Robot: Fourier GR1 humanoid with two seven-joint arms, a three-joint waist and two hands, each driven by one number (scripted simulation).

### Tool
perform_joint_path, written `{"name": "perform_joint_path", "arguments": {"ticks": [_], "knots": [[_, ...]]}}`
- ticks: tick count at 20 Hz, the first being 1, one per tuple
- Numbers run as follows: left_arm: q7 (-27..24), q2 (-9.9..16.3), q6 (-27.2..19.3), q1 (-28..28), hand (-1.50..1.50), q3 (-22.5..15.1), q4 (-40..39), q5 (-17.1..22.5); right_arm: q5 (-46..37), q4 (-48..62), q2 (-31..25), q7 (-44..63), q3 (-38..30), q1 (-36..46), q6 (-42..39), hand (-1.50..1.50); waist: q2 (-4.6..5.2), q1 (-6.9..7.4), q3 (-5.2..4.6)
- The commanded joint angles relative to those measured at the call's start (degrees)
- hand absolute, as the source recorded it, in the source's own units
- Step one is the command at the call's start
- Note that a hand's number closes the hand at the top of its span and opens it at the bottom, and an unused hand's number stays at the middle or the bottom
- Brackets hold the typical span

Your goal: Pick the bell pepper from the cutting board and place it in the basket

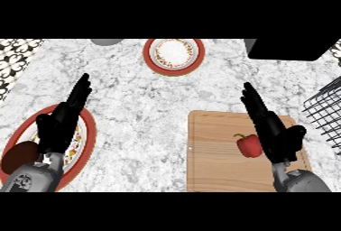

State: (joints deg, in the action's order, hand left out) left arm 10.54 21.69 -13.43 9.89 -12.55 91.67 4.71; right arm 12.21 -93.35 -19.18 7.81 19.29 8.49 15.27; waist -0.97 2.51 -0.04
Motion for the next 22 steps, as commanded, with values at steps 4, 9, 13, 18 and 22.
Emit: {"name": "perform_joint_path", "arguments": {"ticks": [4,9,13,18,22], "knots": [[0.8,1.2,1.6,0.7,0.00,4.0,-3.1,2.9,9.8,-1.5,-2.3,-9.1,-2.0,14.8,-20.8,1.50,1.87,1.52,0.25],[2.5,-0.6,3.1,0.0,0.00,3.0,-5.3,5.2,-3.4,-10.1,-11.0,-20.8,10.1,22.1,-36.5,-1.50,1.46,2.92,0.05],[2.7,1.7,5.2,-0.5,0.00,8.0,-6.4,9.0,-17.2,-11.4,-9.3,-35.7,17.7,15.2,-33.2,-1.50,1.10,-1.21,0.18],[1.9,3.8,8.4,2.4,0.00,11.9,-12.3,9.6,-27.8,-18.8,-5.9,-26.3,22.4,10.2,-25.9,-1.50,0.85,-2.96,-0.01],[-1.3,1.6,7.2,1.1,0.00,11.4,-13.6,8.6,-29.9,-24.9,-11.5,-12.5,20.7,12.5,-31.1,-1.50,0.64,-3.56,-0.12]]}}
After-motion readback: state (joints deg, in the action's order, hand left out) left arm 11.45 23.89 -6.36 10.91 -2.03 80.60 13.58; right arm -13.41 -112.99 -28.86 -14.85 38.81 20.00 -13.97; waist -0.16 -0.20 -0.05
